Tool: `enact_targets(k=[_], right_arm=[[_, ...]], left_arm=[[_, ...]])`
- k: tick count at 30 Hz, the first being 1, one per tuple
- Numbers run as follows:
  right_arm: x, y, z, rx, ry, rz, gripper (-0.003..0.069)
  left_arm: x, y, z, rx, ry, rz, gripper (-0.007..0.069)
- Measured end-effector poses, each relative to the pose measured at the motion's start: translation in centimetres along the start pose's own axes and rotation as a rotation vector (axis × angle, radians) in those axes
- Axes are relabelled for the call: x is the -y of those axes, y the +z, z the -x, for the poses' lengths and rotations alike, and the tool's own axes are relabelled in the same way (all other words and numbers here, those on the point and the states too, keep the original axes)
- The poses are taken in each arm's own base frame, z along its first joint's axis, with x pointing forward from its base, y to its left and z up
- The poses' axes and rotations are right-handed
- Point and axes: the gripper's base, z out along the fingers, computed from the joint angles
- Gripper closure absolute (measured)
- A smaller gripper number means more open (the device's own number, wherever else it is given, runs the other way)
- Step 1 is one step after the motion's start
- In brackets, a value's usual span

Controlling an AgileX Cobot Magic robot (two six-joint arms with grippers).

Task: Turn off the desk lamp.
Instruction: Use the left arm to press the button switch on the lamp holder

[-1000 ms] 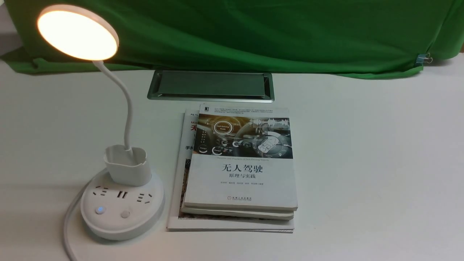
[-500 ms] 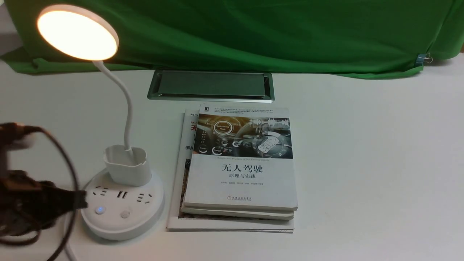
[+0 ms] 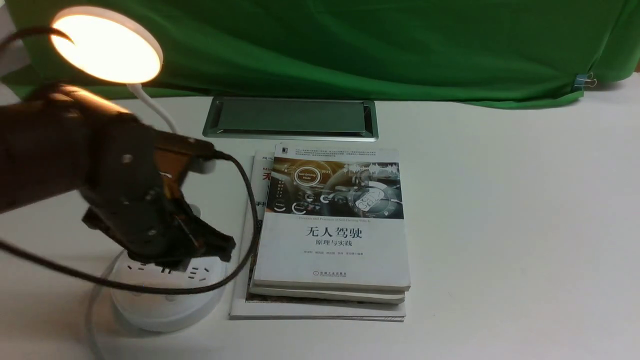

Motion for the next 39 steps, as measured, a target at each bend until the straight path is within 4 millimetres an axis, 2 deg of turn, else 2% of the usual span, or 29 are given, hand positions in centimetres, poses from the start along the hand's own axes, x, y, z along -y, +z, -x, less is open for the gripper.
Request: enact_targets(k=[3,6,10,23,33,39], right_arm=[[0.0,0.0,0.0,0.000,0.000,0.000,0.0622],[0.0,0.0,0.0,0.000,0.000,0.000,0.0622],[0.0,0.0,0.0,0.000,0.000,0.000,0.0622],[0.0,0.0,0.0,0.000,0.000,0.000,0.0622],[0.0,0.0,0.0,0.000,0.000,0.000,0.0622],[0.0,0.0,0.0,0.000,0.000,0.000,0.0622]], left_arm=[[0.0,1.1,-0.4,-0.036,0.008,0.010,0.0606],[0.0,2.4,-1.6,-0.052,-0.007,0.011,0.0606],[0.0,3.1,-2.2,0.002,-0.022,0.009,0.0606],[0.0,3.1,-2.2,0.031,-0.019,0.009,0.0606],[-0.1,0.8,-2.7,0.092,-0.038,-0.011,0.0606],[0.0,1.2,-2.5,0.098,-0.038,-0.013,0.0606]])
